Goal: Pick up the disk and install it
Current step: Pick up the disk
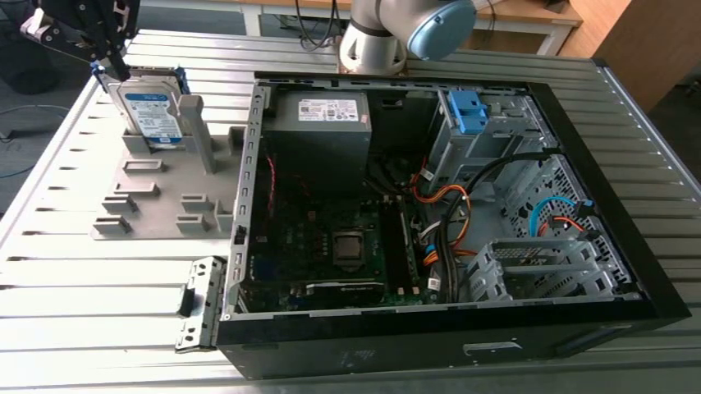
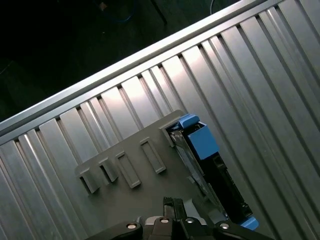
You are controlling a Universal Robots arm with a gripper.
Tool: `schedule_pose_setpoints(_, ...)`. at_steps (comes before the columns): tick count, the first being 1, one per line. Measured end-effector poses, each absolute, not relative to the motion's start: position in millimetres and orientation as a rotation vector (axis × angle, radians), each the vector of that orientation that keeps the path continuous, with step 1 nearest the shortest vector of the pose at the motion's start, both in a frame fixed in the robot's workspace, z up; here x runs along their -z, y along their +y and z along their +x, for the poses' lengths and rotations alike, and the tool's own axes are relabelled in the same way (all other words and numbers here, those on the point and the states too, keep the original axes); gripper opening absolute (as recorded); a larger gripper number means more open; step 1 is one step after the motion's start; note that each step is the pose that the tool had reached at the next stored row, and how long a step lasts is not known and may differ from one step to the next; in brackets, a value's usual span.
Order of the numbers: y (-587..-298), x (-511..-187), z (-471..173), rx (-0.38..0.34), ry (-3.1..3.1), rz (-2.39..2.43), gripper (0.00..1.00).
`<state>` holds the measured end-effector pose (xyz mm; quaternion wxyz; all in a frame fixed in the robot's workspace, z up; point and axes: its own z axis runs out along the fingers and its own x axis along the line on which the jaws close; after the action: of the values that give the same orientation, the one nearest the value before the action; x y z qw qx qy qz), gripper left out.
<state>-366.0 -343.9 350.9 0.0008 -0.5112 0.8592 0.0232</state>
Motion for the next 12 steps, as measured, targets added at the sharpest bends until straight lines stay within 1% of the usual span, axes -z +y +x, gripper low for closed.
schedule_pose_setpoints(12,-344.0,-350.9,-366.0,-0.073,2.674,-1.647,0.11)
